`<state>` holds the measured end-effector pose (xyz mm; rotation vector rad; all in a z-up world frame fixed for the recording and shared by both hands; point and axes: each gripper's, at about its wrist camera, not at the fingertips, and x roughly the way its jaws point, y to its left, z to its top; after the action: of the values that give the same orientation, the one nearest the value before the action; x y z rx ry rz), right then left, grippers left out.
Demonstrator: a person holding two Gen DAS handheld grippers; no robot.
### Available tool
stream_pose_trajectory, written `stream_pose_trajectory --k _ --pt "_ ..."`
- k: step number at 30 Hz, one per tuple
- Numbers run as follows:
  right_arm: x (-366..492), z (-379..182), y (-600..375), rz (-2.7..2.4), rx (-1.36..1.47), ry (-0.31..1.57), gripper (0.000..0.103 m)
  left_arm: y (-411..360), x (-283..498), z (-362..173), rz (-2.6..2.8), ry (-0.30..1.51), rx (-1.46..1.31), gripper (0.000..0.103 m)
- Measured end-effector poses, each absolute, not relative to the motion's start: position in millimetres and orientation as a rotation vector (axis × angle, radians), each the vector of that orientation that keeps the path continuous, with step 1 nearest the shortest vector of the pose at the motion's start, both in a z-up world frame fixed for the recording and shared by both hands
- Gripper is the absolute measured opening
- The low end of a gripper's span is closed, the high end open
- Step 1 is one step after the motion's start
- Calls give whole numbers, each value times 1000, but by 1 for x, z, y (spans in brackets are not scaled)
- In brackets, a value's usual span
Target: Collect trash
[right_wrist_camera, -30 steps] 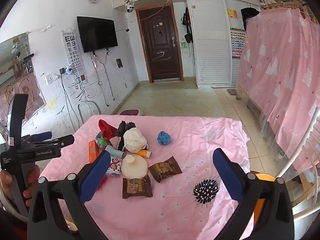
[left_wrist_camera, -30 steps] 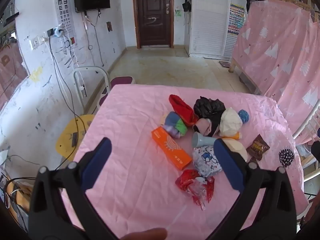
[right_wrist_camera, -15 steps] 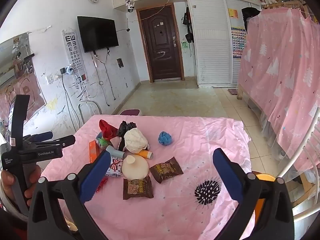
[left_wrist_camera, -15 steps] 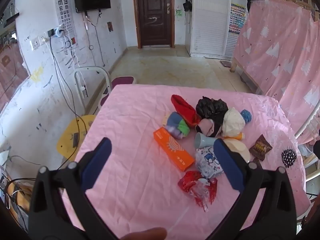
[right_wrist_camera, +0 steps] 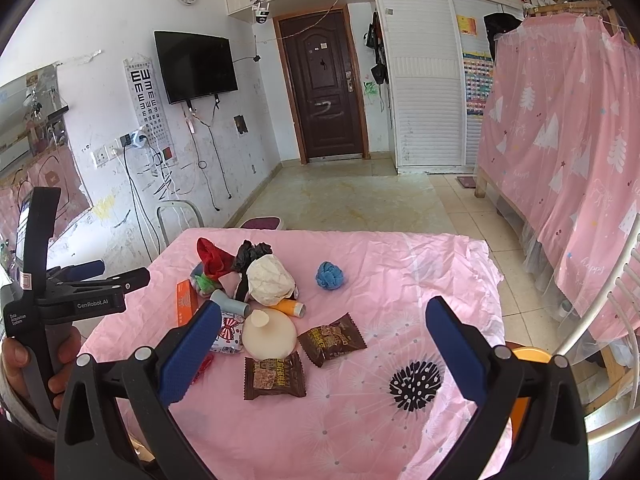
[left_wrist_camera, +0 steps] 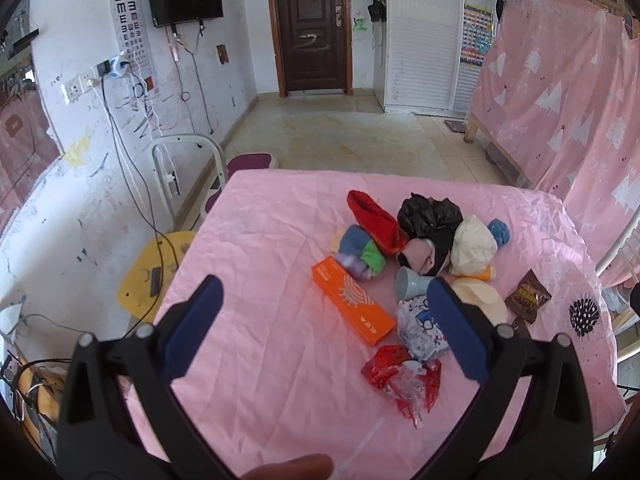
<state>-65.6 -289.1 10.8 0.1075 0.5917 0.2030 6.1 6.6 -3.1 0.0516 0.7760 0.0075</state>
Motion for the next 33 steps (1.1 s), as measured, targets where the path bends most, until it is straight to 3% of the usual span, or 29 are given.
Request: stream_pose_trajectory --k 33 --pt "-62 11 -292 205 100 589 92 11 8 -2 15 780 60 98"
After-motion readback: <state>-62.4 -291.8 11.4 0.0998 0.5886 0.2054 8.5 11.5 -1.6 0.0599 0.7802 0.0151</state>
